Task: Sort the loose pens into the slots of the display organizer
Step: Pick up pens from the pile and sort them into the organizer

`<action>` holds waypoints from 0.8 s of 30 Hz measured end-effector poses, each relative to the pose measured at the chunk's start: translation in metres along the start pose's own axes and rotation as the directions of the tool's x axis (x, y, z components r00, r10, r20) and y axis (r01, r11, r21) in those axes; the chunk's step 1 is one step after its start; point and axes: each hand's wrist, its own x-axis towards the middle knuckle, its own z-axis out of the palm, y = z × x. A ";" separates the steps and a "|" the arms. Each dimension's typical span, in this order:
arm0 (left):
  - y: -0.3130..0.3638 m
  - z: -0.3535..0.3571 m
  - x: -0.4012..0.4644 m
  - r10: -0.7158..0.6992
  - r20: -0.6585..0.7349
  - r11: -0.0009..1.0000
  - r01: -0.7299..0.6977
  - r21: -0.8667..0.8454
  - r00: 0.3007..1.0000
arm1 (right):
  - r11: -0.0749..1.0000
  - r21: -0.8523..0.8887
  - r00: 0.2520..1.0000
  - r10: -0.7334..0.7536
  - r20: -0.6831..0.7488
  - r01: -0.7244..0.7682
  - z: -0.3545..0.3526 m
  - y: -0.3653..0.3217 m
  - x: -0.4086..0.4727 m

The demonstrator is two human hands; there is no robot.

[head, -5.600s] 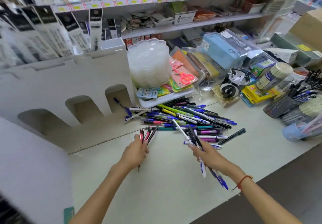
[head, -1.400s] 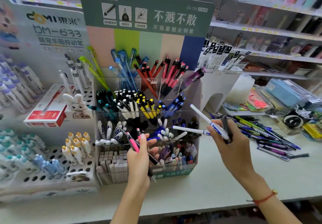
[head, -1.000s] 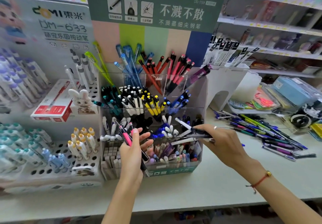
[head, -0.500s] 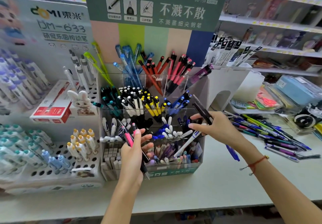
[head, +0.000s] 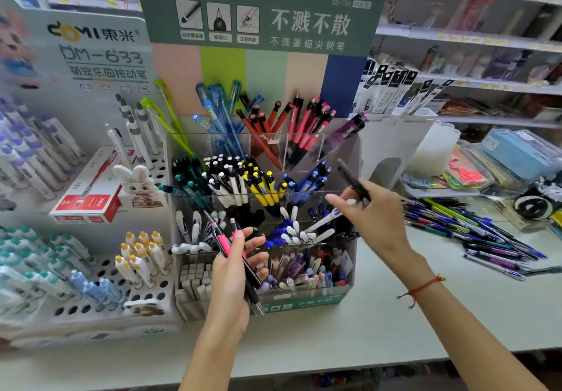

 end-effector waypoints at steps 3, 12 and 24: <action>-0.001 -0.002 -0.001 -0.009 -0.008 1.000 0.008 -0.021 1.000 | 0.997 -0.045 0.984 0.065 0.164 -0.058 0.023 0.005 -0.009; -0.002 -0.001 0.001 0.017 0.061 0.999 -0.015 -0.030 0.998 | 0.844 0.314 0.879 0.323 0.351 -0.435 0.037 -0.020 -0.018; 0.004 0.015 0.014 -0.008 0.251 0.944 -0.075 0.321 0.968 | 0.398 0.178 0.184 -0.023 0.983 -0.900 0.022 -0.045 -0.031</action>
